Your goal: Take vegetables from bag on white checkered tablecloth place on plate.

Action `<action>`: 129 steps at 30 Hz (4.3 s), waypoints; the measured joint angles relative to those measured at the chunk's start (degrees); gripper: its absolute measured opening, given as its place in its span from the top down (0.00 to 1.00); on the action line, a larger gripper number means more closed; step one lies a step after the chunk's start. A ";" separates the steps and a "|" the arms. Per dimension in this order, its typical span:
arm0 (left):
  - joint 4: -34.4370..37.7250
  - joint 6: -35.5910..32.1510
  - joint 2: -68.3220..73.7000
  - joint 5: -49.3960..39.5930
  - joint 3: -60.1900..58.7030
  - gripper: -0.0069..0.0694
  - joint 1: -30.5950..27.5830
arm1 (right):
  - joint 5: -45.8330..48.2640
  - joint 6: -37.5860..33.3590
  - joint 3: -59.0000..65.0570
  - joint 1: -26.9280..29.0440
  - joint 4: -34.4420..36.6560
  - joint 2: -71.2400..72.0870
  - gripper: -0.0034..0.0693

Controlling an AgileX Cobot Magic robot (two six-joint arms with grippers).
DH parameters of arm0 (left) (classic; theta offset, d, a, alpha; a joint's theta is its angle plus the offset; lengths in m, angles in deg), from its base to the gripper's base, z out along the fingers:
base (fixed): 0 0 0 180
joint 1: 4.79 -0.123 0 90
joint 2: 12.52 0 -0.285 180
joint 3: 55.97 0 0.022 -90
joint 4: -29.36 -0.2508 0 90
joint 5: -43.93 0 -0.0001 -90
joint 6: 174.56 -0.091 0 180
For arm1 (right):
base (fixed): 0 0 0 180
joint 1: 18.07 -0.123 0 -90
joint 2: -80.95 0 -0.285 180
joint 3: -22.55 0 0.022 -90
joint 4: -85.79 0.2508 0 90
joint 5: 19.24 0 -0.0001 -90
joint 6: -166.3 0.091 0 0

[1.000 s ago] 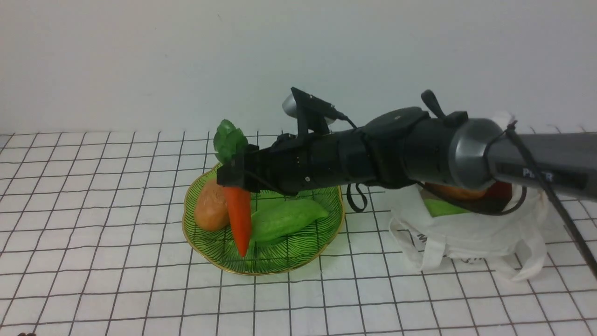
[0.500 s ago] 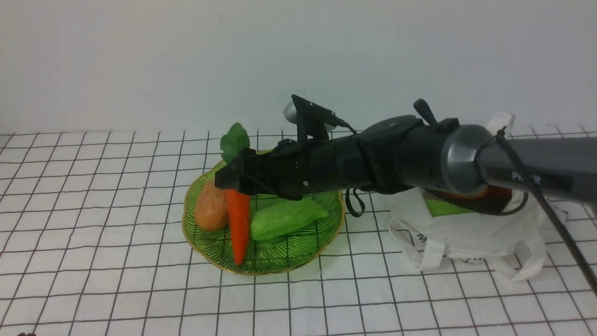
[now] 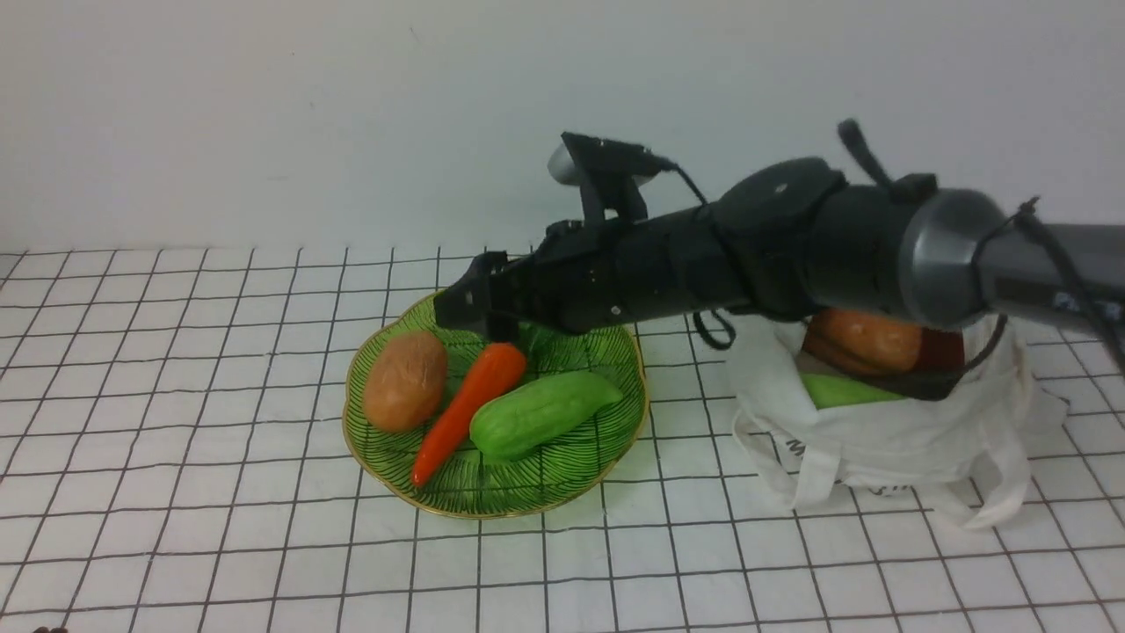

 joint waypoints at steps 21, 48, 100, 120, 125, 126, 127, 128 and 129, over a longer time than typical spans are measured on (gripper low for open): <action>0.00 0.00 0.00 0.00 0.00 0.92 0.00 | 18.83 52.72 2.22 8.57 -74.85 46.65 0.97; 0.00 0.00 0.00 0.00 0.00 0.92 0.00 | -17.34 75.08 54.92 8.57 -83.65 103.04 0.97; 0.00 0.00 0.00 0.00 0.00 0.92 0.00 | -9.81 56.84 84.24 33.91 -73.60 112.54 0.97; 0.00 0.00 0.00 0.00 0.00 0.92 0.00 | -9.81 56.84 84.24 33.91 -73.60 112.54 0.97; 0.00 0.00 0.00 0.00 0.00 0.92 0.00 | -9.81 56.84 84.24 33.91 -73.60 112.54 0.97; 0.00 0.00 0.00 0.00 0.00 0.92 0.00 | -9.81 56.84 84.24 33.91 -73.60 112.54 0.97; 0.00 0.00 0.00 0.00 0.00 0.92 0.00 | -9.81 56.84 84.24 33.91 -73.60 112.54 0.97; 0.00 0.00 0.00 0.00 0.00 0.92 0.00 | -9.81 56.84 84.24 33.91 -73.60 112.54 0.97; 0.00 0.00 0.00 0.00 0.00 0.92 0.00 | -9.81 56.84 84.24 33.91 -73.60 112.54 0.97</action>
